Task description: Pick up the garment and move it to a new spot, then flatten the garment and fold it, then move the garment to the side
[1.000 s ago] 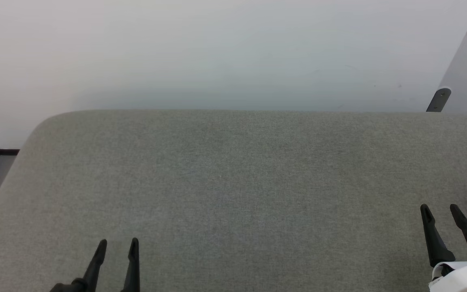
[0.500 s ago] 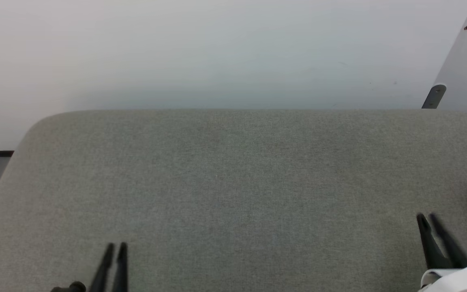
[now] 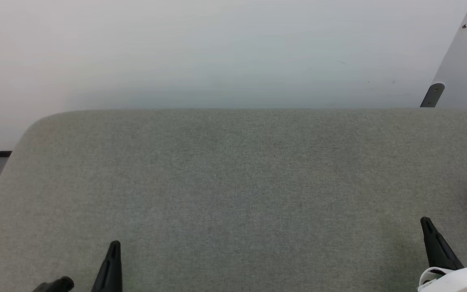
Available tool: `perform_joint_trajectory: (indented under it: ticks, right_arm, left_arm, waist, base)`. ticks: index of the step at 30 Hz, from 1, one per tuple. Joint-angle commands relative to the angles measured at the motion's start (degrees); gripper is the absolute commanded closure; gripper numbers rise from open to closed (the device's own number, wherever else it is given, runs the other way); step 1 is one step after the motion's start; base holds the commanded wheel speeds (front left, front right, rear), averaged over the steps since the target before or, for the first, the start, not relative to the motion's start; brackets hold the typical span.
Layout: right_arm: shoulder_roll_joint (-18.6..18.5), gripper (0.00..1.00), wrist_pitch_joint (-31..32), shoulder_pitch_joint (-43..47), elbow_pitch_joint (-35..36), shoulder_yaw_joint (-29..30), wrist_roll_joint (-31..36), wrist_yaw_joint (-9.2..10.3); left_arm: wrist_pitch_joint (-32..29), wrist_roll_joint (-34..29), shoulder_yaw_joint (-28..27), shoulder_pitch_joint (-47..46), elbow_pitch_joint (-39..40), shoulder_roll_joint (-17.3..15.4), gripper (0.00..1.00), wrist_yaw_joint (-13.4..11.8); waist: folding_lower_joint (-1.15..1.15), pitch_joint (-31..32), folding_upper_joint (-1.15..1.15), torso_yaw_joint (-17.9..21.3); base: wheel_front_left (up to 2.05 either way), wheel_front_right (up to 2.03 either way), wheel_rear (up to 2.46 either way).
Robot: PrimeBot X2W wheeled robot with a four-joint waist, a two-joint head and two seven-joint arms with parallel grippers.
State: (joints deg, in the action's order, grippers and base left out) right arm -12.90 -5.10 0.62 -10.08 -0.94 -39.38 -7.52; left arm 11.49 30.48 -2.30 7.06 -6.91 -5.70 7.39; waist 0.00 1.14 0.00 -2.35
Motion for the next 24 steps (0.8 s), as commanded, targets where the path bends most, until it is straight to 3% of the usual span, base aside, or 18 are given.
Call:
perform_joint_trajectory:
  ticks: [1,24]
  right_arm:
    - [-0.04,1.0,0.33,-1.86,0.63,0.63,-1.85,0.01]
    - [3.04,1.0,3.79,-3.52,-0.7,2.78,-17.5,0.02]
  left_arm:
    - [-0.5,2.19,-0.33,-1.56,0.46,-0.21,1.0,0.0]
    - [-5.45,20.9,-1.04,-5.31,-1.8,0.33,1.0,0.05]
  waist:
    - [0.0,-0.01,0.0,0.02]
    - [0.0,-0.29,0.0,0.51]
  base:
    - [0.0,0.0,0.0]
    - [0.0,0.0,0.0]
